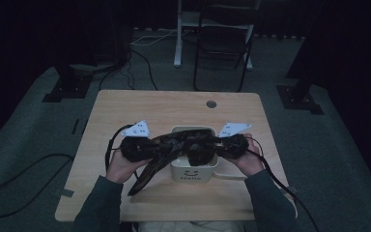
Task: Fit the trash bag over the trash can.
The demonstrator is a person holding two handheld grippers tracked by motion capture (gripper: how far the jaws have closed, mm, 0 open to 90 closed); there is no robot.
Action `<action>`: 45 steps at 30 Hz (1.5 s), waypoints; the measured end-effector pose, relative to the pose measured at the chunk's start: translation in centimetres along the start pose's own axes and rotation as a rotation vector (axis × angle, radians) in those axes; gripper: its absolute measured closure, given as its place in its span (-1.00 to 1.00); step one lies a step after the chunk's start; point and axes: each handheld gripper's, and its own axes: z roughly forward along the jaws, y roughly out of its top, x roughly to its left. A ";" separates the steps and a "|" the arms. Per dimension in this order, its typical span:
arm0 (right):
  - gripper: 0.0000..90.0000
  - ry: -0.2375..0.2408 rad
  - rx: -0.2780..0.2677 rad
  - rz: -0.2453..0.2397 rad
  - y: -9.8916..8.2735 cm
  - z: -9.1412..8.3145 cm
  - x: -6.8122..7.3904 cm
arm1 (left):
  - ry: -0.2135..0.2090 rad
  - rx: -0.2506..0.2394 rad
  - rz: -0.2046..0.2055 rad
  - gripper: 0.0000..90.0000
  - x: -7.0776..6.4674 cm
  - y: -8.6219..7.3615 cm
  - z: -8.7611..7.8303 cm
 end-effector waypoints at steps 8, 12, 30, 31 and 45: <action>0.49 0.021 0.070 -0.041 -0.2 0.9 0.7 | -0.032 -0.013 0.011 1.00 -0.3 1.2 0.6; 0.45 0.015 0.031 -0.028 0.0 0.0 0.6 | -0.034 -0.005 0.014 1.00 -0.3 1.4 0.9; 0.48 0.130 -0.123 -0.003 1.4 -1.1 1.7 | -0.060 0.012 0.026 1.00 -0.8 2.7 3.0; 0.47 0.153 -0.137 0.008 1.4 -1.2 1.7 | -0.061 0.012 0.029 1.00 -0.8 2.8 3.0; 1.00 0.191 -0.094 -0.062 2.2 0.1 3.2 | -0.063 0.008 0.028 1.00 -1.2 3.1 3.3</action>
